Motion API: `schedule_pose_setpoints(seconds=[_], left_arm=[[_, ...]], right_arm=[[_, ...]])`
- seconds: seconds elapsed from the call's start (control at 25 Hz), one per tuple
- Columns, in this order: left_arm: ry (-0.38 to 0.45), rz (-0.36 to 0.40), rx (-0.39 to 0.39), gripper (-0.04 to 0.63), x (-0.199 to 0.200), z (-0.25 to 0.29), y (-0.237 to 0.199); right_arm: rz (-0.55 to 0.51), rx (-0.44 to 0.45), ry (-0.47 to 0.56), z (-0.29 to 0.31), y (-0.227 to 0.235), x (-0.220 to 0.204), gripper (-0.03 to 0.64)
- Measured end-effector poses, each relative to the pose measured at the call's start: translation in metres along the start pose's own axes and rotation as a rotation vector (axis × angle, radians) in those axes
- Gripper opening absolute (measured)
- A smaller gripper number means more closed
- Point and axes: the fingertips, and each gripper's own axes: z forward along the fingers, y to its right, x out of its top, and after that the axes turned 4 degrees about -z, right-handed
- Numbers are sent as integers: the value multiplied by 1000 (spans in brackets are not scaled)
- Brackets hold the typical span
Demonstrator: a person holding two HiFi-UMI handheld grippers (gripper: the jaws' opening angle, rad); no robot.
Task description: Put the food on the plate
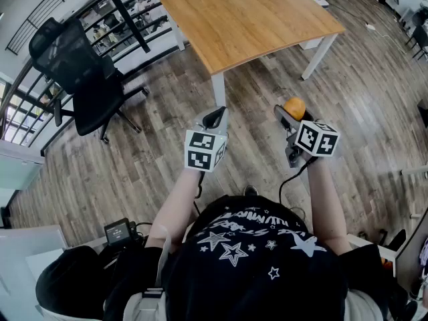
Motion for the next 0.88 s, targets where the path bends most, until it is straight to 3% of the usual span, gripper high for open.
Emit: schedule_pose_setpoints(seconds=[0.56, 0.88], left_arm=[[4, 0, 27, 2, 5, 6, 7], [16, 2, 63, 2, 6, 18, 24]], right_arm=[[8, 32, 5, 0, 8, 4, 362], [-38, 31, -20, -3, 32, 2, 364]])
